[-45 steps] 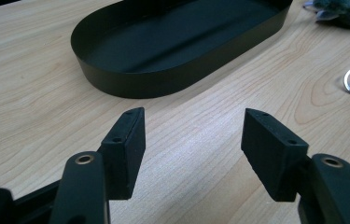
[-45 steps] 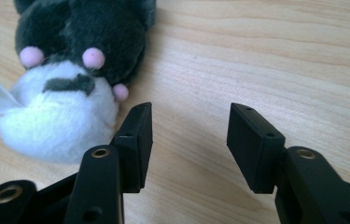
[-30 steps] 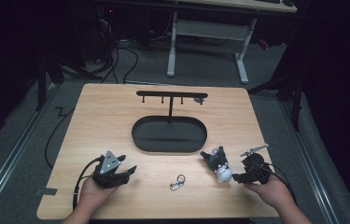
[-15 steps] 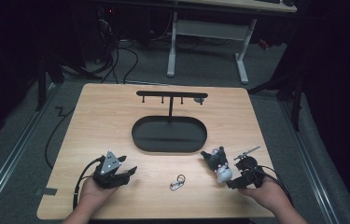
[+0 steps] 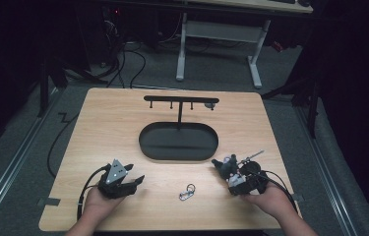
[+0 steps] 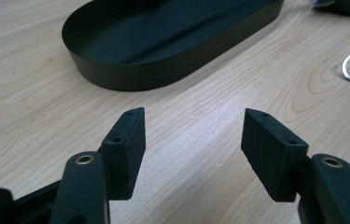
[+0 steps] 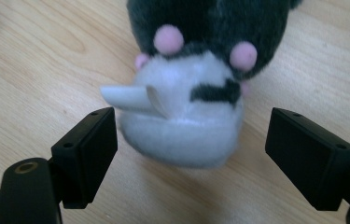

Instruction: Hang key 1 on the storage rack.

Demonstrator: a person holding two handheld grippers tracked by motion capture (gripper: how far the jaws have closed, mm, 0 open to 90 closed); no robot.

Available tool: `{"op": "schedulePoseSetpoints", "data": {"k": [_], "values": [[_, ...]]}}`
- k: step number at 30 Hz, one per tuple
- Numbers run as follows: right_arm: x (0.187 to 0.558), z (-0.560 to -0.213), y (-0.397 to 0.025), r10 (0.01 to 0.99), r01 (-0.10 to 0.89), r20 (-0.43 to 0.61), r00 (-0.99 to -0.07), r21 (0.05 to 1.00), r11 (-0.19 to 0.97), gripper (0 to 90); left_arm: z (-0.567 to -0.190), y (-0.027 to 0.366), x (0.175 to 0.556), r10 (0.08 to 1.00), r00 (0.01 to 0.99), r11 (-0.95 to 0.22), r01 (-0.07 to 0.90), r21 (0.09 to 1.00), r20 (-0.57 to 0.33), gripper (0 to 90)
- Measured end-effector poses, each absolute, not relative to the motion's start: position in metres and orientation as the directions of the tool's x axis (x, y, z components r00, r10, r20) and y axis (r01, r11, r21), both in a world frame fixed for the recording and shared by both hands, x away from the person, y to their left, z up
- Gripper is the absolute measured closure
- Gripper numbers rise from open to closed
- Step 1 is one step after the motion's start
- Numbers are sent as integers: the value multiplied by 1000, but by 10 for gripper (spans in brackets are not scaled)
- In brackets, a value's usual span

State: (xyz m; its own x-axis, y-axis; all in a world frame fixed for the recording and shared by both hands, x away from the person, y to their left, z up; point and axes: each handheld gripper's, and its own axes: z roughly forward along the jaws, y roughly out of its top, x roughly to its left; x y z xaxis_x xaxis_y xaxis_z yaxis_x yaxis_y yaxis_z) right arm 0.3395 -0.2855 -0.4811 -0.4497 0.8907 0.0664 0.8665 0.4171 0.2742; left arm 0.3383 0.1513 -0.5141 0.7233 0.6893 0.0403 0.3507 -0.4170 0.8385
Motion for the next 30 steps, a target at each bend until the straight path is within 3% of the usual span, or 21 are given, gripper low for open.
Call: {"op": "schedulePoseSetpoints", "data": {"k": [15,23,30], "values": [[343,-473,-297,901,869,55,-431,293,398,232,-514,151,338,687,726,-421,347,838,44,408],[348,-484,-285,882,847,57,-467,314,428,269,-514,151,338,685,727,-422,347,838,44,408],[354,-489,-287,896,864,87,-436,318,390,380,-513,153,337,689,724,-416,349,839,40,408]]}}
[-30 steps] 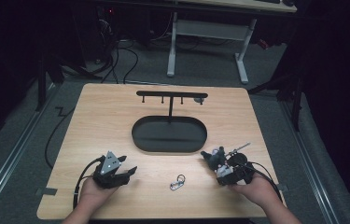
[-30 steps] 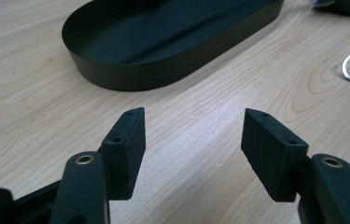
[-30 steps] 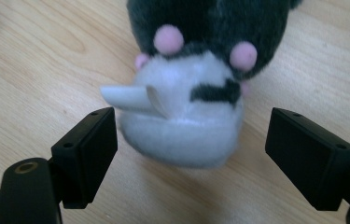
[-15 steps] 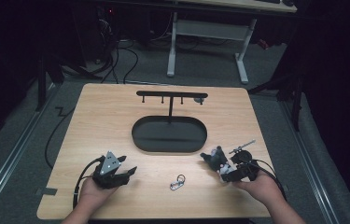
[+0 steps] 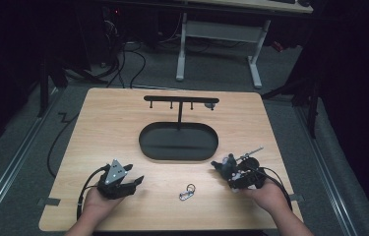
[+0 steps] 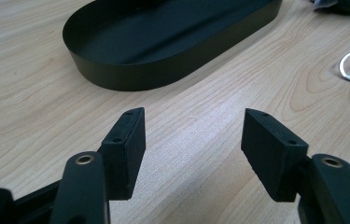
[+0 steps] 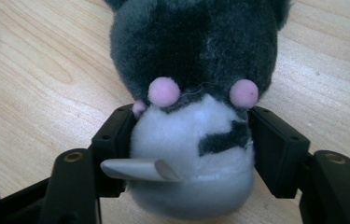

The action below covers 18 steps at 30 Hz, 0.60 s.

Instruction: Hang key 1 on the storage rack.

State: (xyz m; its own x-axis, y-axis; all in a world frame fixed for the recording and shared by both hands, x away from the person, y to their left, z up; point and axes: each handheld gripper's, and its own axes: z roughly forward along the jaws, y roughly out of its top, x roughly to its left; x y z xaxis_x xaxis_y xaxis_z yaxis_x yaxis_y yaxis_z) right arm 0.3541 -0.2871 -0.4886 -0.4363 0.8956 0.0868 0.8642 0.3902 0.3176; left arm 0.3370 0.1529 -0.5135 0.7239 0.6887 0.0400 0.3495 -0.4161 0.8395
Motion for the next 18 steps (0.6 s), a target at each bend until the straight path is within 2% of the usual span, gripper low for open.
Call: {"op": "schedulePoseSetpoints", "data": {"k": [1,5,18], "values": [[354,-489,-287,895,865,88,-437,316,390,420,-513,153,337,689,724,-417,349,839,41,408],[354,-488,-286,891,858,82,-447,322,401,464,-513,152,336,686,726,-419,347,839,42,408],[348,-468,-290,872,832,107,-478,375,410,469,-514,151,336,688,724,-421,343,840,49,409]]}}
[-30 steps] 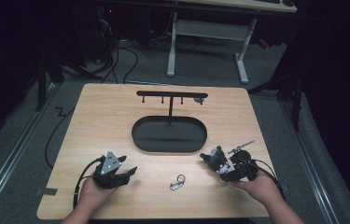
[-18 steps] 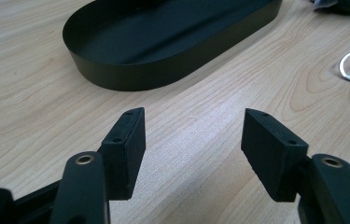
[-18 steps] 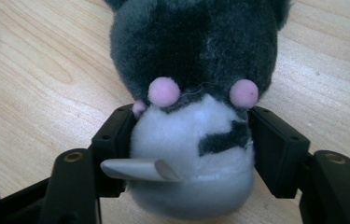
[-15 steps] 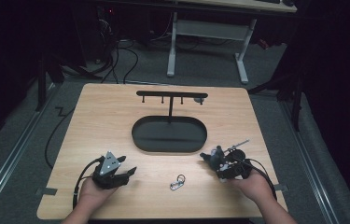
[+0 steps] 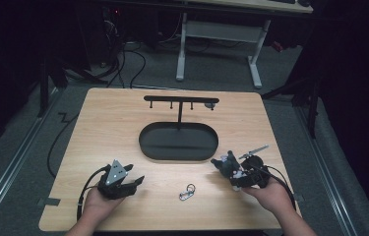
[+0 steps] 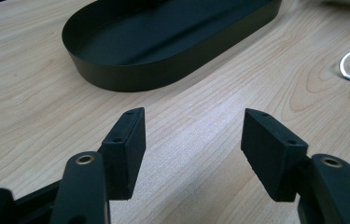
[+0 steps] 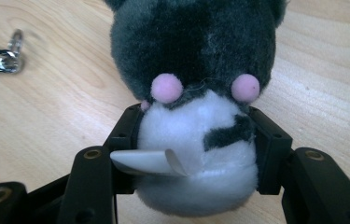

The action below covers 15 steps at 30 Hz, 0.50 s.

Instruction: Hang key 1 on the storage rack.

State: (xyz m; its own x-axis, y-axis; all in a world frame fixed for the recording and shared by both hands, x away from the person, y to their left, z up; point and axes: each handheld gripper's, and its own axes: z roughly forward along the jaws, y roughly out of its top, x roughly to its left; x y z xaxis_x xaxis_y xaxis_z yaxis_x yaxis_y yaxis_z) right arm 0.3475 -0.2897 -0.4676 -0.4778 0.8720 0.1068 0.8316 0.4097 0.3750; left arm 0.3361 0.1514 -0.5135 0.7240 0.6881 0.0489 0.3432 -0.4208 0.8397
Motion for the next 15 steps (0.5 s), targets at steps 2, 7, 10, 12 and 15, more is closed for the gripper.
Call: {"op": "schedulePoseSetpoints", "data": {"k": [2,7,10,12,15], "values": [[346,-463,-288,870,829,108,-481,379,412,469,-513,152,336,688,724,-419,343,840,48,409],[347,-455,-287,865,817,110,-489,405,410,469,-513,152,336,688,723,-421,338,842,53,407],[349,-451,-288,868,819,117,-483,409,401,469,-513,153,337,694,718,-414,335,846,55,398],[351,-447,-287,867,819,125,-482,416,396,469,-513,153,337,699,713,-413,336,846,58,374],[352,-444,-286,867,817,123,-483,420,396,469,-513,154,337,705,707,-410,338,847,59,355]]}}
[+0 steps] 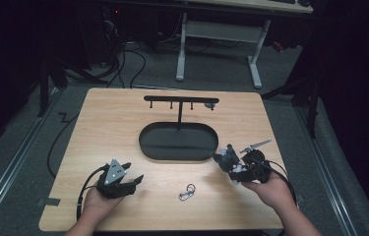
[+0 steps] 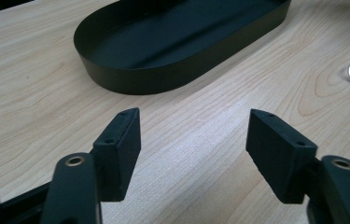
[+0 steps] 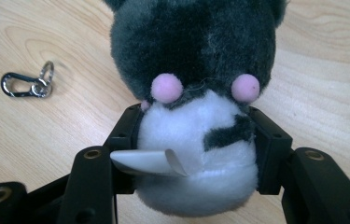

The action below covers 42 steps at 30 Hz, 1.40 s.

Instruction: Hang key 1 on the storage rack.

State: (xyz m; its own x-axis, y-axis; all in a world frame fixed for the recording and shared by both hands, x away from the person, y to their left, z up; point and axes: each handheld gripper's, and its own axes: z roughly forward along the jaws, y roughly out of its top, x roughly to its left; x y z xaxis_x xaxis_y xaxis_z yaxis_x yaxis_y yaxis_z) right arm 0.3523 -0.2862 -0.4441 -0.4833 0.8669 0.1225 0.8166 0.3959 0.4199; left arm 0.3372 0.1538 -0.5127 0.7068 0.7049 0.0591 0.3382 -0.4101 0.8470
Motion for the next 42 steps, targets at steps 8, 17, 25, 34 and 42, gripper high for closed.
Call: {"op": "schedulePoseSetpoints", "data": {"k": [8,17,25,34,42], "values": [[358,-431,-280,861,809,117,-494,425,406,469,-513,153,337,700,711,-413,331,848,64,349],[366,-418,-271,852,800,119,-510,431,418,469,-513,152,336,682,729,-425,329,843,60,359],[378,-402,-265,849,794,111,-517,433,427,468,-512,153,335,684,727,-415,325,849,56,358],[390,-387,-259,849,789,92,-521,433,437,469,-513,152,335,679,732,-418,321,850,57,358],[398,-374,-257,848,786,90,-523,436,438,469,-513,152,335,673,737,-424,319,848,60,359]]}}
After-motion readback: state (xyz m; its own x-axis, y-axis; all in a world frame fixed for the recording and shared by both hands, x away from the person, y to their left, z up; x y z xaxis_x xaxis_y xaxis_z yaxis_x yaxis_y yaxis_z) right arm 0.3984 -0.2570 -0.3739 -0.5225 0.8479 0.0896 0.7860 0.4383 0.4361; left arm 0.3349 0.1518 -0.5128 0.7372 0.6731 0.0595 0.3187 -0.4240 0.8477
